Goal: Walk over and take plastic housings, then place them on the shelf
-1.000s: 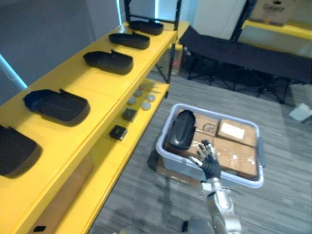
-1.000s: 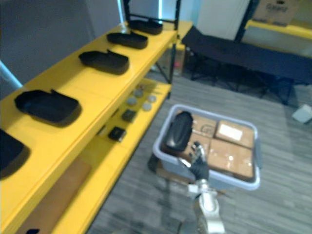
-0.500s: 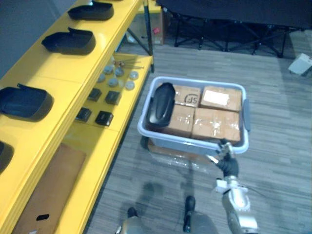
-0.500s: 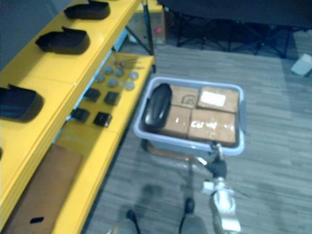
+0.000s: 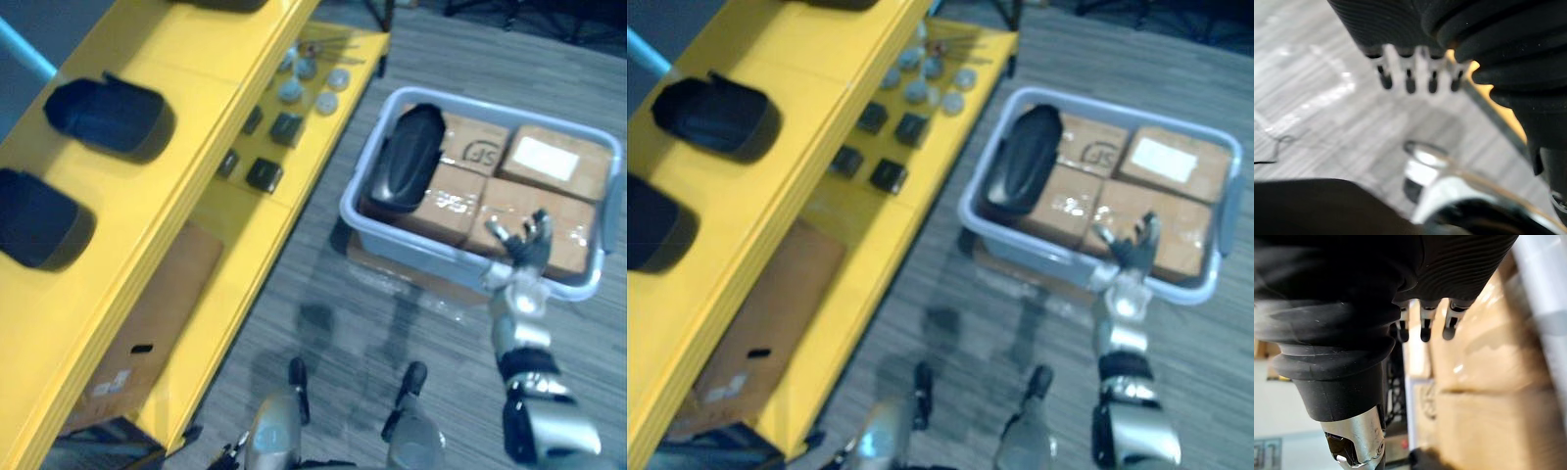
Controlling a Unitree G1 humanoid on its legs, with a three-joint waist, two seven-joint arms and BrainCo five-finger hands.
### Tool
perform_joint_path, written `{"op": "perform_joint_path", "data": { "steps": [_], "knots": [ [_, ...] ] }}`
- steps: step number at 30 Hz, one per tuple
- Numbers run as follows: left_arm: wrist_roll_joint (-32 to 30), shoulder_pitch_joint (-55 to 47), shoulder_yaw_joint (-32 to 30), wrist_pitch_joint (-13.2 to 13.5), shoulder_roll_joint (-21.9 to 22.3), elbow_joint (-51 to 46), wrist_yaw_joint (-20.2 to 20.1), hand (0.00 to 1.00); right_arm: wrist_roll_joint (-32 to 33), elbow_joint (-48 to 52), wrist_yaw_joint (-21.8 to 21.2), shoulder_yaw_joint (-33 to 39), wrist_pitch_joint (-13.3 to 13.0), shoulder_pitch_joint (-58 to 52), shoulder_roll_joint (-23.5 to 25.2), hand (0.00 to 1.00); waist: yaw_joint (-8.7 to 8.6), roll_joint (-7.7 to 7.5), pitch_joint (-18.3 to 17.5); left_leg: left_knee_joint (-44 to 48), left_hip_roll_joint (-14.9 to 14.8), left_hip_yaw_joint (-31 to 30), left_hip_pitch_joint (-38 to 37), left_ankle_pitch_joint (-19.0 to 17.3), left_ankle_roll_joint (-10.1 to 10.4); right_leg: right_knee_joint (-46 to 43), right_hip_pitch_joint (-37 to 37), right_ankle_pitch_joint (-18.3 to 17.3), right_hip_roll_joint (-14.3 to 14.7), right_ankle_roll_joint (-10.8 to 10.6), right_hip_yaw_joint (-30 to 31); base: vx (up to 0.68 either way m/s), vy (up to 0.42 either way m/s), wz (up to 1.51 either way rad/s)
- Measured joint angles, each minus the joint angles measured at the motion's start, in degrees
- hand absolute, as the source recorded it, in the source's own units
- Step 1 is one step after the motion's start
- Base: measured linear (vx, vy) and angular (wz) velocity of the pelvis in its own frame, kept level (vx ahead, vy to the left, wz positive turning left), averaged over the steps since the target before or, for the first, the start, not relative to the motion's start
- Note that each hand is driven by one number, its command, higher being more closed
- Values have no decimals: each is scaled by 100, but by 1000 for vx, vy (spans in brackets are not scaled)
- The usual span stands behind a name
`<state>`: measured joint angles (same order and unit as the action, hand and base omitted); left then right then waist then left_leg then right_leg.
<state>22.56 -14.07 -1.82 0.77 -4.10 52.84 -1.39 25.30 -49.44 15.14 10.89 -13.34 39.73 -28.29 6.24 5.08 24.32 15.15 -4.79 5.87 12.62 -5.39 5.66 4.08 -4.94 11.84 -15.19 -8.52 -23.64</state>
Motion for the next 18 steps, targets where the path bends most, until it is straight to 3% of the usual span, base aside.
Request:
{"op": "perform_joint_path", "data": {
  "steps": [5, 7, 12, 18],
  "knots": [
    [15, 4, 263, 4, 15, -35, -153, 0, 88, -433, 135, -268, 165, 861, -540, 0, 161, 94, 247, 216, 49, -192, 173, -53, -65, -200, -39, -42, -64, 3, -130, -44, 41, 17],
    [139, 19, 335, 4, 20, -39, -164, 0, 93, -813, 234, -281, 387, 1215, -820, 0, 267, 193, 318, 382, 69, -250, 311, -98, -97, -389, -143, -102, -120, -4, -162, -66, 60, 17],
    [215, 37, 546, 29, 13, -22, -165, 0, 95, -1298, 274, -538, 770, 1606, -981, 0, 358, 279, 395, 673, 130, -317, 462, -205, -166, -664, -233, -207, -236, -33, -178, -64, 79, 6],
    [463, 175, 866, 86, 10, 9, -168, 0, 90, -1673, 845, -660, 1250, 2022, -1360, 0, 559, 474, 493, 943, 213, -375, 751, -263, -221, -798, -422, -243, -359, -26, -233, -81, 84, 7]
  ]
}}
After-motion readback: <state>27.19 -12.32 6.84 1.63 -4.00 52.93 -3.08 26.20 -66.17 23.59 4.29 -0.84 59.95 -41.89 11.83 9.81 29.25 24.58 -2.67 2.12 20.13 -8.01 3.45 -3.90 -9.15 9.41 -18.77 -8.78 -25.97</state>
